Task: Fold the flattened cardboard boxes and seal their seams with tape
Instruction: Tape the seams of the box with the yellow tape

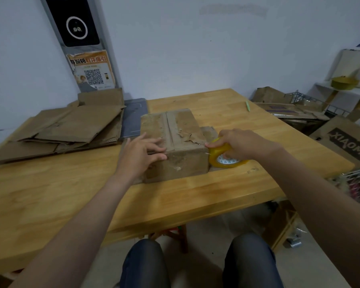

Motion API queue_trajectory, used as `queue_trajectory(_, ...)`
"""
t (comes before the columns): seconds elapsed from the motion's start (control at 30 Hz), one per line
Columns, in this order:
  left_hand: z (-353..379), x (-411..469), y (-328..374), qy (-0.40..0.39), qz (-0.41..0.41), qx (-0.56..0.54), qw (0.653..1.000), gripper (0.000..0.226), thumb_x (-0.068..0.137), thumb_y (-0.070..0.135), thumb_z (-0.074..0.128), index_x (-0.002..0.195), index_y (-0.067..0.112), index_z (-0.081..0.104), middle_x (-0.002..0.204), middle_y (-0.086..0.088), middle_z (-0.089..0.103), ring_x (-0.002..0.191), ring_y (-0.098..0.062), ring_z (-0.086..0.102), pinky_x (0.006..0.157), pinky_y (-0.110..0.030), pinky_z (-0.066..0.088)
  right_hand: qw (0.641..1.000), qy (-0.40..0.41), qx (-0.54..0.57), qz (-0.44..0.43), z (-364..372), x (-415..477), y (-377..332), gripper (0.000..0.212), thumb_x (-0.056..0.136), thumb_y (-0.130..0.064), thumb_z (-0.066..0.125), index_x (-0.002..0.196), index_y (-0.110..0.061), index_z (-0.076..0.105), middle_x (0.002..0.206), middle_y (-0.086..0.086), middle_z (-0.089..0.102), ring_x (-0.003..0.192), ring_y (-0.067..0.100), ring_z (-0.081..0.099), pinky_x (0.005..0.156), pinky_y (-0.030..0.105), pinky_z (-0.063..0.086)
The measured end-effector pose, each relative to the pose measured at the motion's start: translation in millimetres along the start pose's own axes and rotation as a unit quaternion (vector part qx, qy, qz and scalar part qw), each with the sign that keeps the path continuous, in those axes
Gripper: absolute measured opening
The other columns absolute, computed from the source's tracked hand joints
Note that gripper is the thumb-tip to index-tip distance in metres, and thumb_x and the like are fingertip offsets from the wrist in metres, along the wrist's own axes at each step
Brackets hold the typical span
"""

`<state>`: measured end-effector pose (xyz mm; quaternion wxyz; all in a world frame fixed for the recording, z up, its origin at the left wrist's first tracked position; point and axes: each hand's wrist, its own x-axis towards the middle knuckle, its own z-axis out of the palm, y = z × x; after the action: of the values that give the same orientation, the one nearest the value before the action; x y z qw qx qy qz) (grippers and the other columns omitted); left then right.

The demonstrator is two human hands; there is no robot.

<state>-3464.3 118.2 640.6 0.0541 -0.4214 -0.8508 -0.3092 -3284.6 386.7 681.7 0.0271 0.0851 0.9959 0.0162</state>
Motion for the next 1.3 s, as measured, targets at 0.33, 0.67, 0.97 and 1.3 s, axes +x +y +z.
queue_trajectory(0.33, -29, -29, -45, 0.035, 0.013, -0.110, 0.993, 0.028, 0.078, 0.025, 0.083, 0.103, 0.033, 0.077, 0.118, 0.012, 0.073, 0.132, -0.007, 0.056, 0.117, -0.030, 0.039, 1.000, -0.005, 0.001, -0.004, -2, 0, -7, 0.063, 0.095, -0.031, 0.071, 0.142, -0.061, 0.041, 0.134, -0.004, 0.049, 0.124, 0.023, 0.050, 0.088, 0.038, 0.048)
queue_trajectory(0.67, -40, -31, -56, -0.040, 0.011, -0.124, 0.991, 0.045, 0.080, 0.000, 0.081, 0.112, 0.032, 0.076, 0.123, 0.020, 0.069, 0.120, 0.008, 0.060, 0.112, -0.021, 0.042, 1.000, 0.011, -0.011, -0.003, -2, -3, -11, 0.062, 0.095, -0.032, 0.070, 0.144, -0.059, 0.042, 0.139, -0.005, 0.048, 0.125, 0.023, 0.050, 0.083, 0.032, 0.042)
queue_trajectory(0.97, -42, -32, -42, -0.037, -0.003, -0.124, 0.992, 0.030, 0.084, 0.025, 0.078, 0.113, 0.033, 0.074, 0.126, 0.016, 0.068, 0.126, 0.000, 0.059, 0.117, -0.034, 0.042, 0.999, 0.034, 0.002, -0.022, 3, -3, -10, 0.062, 0.095, -0.027, 0.070, 0.145, -0.053, 0.045, 0.121, -0.007, 0.047, 0.118, 0.023, 0.053, 0.078, 0.028, 0.034)
queue_trajectory(1.3, 11, -38, 69, -0.055, 0.077, 0.020, 0.995, 0.042, 0.100, 0.031, 0.064, 0.142, 0.028, 0.061, 0.147, 0.012, 0.057, 0.144, -0.008, 0.041, 0.117, -0.033, 0.031, 0.991, 0.090, 0.062, -0.076, 7, -24, -47, 0.113, 0.087, -0.041, 0.078, 0.158, -0.047, -0.009, 0.146, 0.006, 0.054, 0.119, 0.026, 0.057, 0.082, 0.034, 0.050)
